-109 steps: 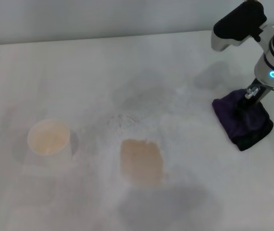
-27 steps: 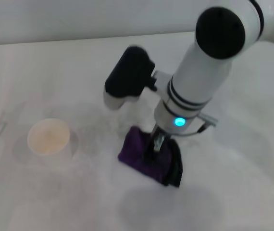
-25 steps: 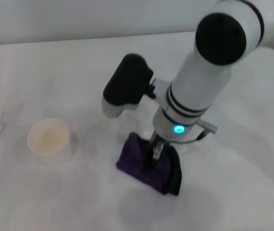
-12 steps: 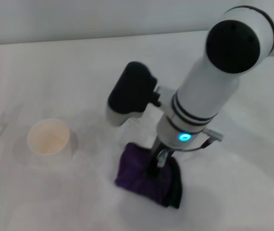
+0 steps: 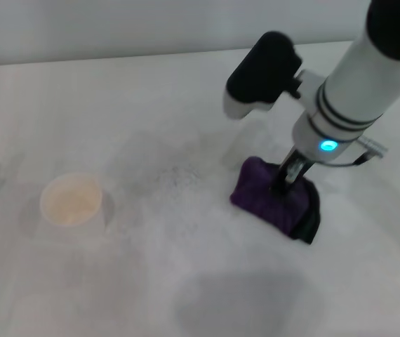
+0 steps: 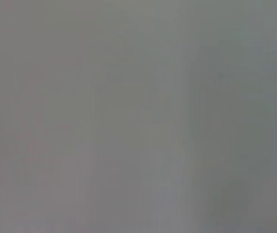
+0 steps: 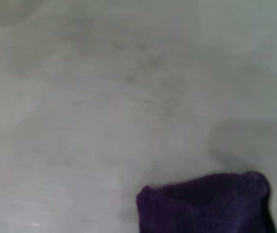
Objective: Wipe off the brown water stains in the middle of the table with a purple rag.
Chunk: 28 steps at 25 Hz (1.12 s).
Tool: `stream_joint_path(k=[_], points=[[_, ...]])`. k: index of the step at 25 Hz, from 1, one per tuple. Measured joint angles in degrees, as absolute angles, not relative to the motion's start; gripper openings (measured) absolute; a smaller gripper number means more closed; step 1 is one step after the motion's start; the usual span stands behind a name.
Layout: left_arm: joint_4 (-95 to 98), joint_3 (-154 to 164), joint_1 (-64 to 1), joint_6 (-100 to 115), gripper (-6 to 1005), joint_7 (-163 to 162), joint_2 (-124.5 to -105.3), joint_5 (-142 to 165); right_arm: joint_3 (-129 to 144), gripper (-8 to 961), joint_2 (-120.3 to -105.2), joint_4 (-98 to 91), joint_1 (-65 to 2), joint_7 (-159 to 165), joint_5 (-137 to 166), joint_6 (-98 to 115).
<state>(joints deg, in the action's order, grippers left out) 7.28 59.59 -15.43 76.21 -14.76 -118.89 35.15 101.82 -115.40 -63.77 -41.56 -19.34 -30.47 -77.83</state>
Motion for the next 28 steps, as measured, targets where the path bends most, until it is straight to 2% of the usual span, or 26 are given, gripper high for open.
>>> stream_joint_path(k=[12,28], points=[[7.7,59.6,-16.3,75.2,877,-14.8,-118.91,35.2,83.3,102,-115.11,-57.6,-40.7,-26.7,-21.2,-78.9],[7.7,59.7,-17.9,74.7,876,-15.2,-118.83,35.2,77.7,116,-115.08,-56.2,-40.3,-29.8,-20.9,-76.7]])
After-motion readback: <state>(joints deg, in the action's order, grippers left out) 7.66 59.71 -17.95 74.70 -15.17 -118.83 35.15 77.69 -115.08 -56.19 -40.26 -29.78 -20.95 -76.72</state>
